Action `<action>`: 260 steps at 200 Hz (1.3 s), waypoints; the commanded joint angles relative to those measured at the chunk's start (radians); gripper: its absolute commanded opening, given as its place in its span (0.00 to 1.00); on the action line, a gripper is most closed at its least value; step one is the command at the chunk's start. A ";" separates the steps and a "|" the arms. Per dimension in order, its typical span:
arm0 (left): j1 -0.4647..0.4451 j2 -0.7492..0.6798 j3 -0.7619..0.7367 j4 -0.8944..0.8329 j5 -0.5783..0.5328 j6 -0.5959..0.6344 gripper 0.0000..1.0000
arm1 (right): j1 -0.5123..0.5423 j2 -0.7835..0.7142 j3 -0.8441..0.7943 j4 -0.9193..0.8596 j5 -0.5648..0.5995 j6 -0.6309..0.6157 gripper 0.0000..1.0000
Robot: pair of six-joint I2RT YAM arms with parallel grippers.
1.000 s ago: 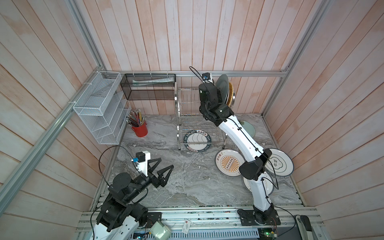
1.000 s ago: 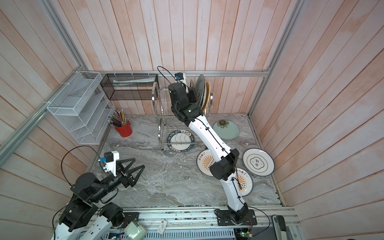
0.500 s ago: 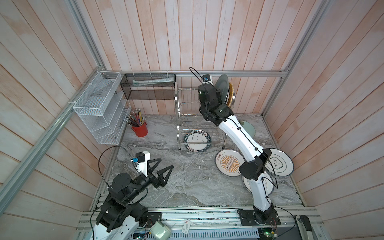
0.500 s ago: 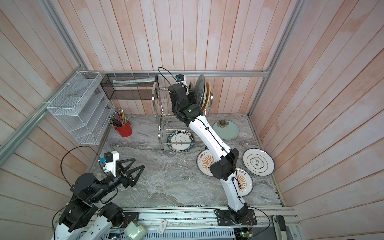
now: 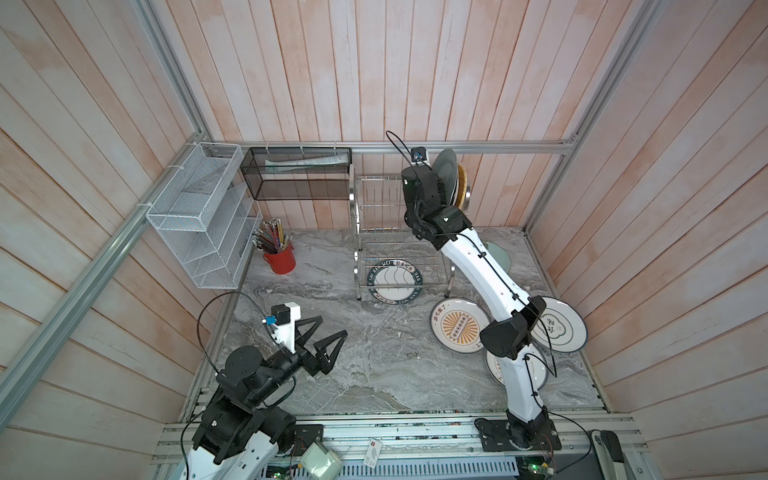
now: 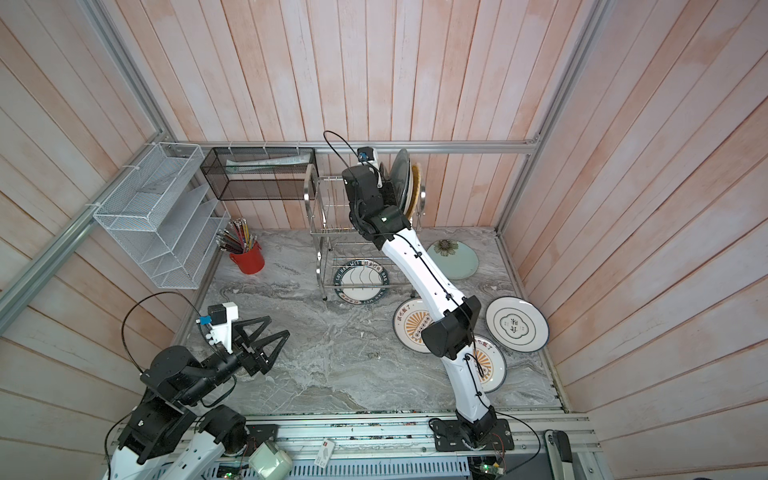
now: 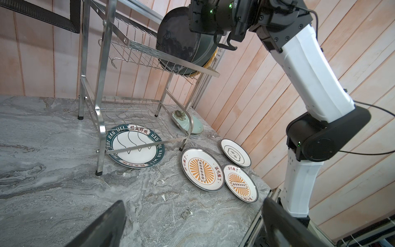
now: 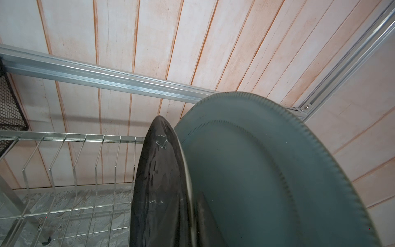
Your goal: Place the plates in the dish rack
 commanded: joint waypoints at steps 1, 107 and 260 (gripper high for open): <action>0.008 -0.009 -0.012 0.024 0.023 0.019 1.00 | -0.014 -0.027 -0.008 -0.008 -0.023 0.020 0.22; 0.031 -0.006 -0.015 0.030 0.048 0.018 1.00 | -0.020 -0.068 0.008 -0.016 -0.025 0.016 0.51; 0.038 0.020 -0.011 0.024 0.031 0.008 1.00 | 0.045 -0.269 -0.054 -0.006 -0.072 0.004 0.80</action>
